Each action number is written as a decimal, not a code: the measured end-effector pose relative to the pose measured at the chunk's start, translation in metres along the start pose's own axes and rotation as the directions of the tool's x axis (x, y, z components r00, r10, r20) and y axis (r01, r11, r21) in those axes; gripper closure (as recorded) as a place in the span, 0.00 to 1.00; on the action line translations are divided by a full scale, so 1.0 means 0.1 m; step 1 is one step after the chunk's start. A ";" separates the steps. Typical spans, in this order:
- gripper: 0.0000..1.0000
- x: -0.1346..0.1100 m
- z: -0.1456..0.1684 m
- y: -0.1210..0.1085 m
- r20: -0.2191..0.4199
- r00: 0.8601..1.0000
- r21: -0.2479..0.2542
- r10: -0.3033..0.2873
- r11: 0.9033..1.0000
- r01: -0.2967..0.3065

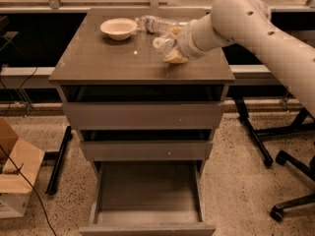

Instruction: Pick blue plastic bottle from bottom drawer and place on counter

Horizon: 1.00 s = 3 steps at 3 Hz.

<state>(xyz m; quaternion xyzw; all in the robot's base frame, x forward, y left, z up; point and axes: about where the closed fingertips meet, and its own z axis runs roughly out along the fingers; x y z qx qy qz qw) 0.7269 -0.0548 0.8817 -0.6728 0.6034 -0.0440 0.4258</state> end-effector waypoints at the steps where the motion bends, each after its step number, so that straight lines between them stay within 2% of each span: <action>1: 0.36 0.03 0.26 -0.07 -0.020 1.000 -0.014 0.009 1.000 -0.010; 2: 0.13 0.01 0.48 -0.15 -0.010 1.000 -0.023 0.021 1.000 -0.021; 3: 0.00 0.00 0.49 -0.16 -0.008 1.000 -0.021 0.021 1.000 -0.021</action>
Offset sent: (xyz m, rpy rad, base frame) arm 0.0616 0.0325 -0.0246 0.0164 0.0382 -0.0129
